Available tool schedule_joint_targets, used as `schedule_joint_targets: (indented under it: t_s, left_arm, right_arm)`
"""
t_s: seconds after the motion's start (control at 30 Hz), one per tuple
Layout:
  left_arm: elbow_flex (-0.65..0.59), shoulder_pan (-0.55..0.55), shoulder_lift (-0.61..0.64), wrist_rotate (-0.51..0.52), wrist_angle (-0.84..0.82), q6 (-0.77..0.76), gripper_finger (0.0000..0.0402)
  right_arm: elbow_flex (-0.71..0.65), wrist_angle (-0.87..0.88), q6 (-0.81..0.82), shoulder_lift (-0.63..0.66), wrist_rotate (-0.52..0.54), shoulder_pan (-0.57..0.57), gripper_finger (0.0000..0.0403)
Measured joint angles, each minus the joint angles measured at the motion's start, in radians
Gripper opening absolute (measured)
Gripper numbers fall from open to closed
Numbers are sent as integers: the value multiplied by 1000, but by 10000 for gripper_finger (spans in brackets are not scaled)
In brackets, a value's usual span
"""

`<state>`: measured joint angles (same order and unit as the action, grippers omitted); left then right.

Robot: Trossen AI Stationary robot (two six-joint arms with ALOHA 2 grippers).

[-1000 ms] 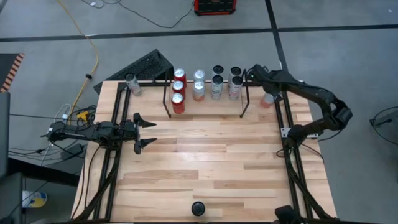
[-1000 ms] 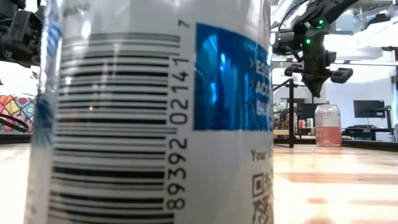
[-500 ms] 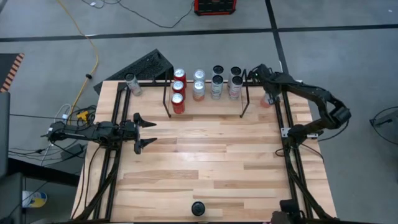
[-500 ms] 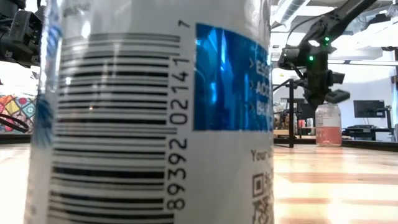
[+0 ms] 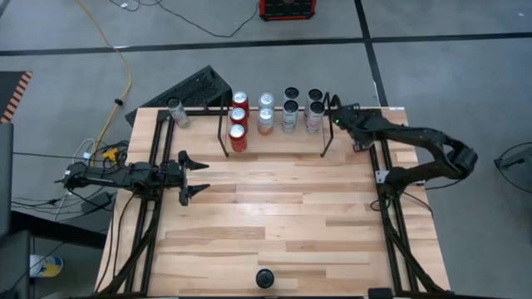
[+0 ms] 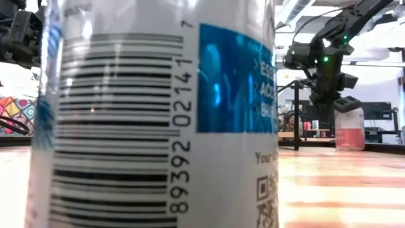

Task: Place canned beverage on shelf
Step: Put the orange white soda can on the shelf aligned with the other orange white soda can

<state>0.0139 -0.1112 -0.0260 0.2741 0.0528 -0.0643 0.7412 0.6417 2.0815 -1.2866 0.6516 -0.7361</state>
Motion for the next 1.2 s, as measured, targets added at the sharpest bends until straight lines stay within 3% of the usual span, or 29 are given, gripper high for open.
schedule_joint_targets:
  t_s: [0.2,0.4,0.9,1.2]
  left_arm:
    - [0,0,0,0,0,0,327]
    - [0,0,0,0,0,0,327]
    - [0,0,0,0,0,0,327]
    - [0,0,0,-1,0,0,327]
  right_arm:
    - [2,-36,59,39,120,115,0]
    - [3,-4,31,91,213,55,0]
    - [4,156,40,193,215,-114,0]
    - [4,166,12,193,168,-123,0]
